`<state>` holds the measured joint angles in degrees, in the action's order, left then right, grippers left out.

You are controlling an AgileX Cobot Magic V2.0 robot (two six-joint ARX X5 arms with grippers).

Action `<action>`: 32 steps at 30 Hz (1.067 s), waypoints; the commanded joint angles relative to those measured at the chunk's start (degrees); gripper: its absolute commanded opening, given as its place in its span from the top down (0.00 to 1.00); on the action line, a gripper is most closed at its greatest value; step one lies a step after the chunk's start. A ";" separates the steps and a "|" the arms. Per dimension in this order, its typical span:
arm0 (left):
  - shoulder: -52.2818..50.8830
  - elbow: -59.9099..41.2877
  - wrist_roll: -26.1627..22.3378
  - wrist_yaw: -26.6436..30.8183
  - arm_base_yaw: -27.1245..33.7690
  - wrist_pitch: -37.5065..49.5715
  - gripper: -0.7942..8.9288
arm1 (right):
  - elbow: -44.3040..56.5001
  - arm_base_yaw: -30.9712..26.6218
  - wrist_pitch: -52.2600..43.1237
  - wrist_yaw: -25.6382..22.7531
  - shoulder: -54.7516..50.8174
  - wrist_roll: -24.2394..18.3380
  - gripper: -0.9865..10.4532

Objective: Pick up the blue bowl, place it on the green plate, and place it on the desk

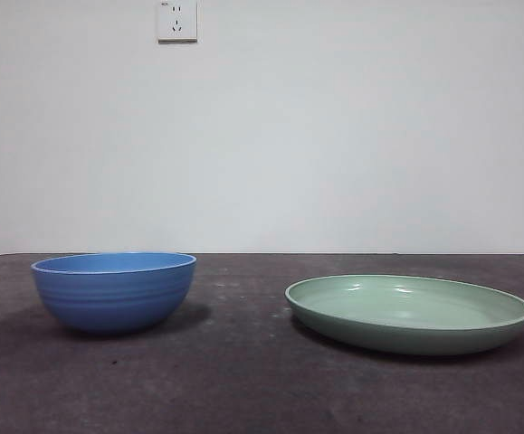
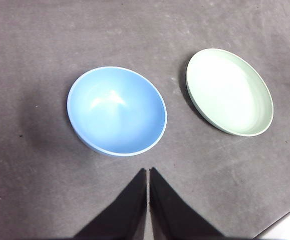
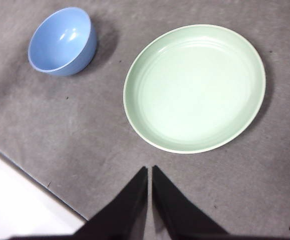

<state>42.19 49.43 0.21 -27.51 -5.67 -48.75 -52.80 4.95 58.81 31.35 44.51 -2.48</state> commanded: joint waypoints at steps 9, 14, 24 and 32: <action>0.20 1.16 -0.61 -0.46 -0.13 0.17 0.82 | -0.90 0.28 -0.46 0.13 0.33 -0.87 0.78; 0.22 1.16 -0.63 -0.44 -0.13 0.22 0.50 | -0.90 0.28 -0.46 0.13 0.33 -0.70 0.59; 1.53 1.31 -0.55 -0.13 -0.13 0.77 0.50 | -0.90 0.28 -0.46 0.11 0.33 -0.52 0.59; 9.31 4.35 0.55 5.81 -1.99 3.52 0.50 | -0.90 0.28 -0.46 0.11 0.33 -0.52 0.59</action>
<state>50.37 52.25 0.10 -22.11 -7.53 -46.30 -52.80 5.15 58.76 31.38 44.49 -2.83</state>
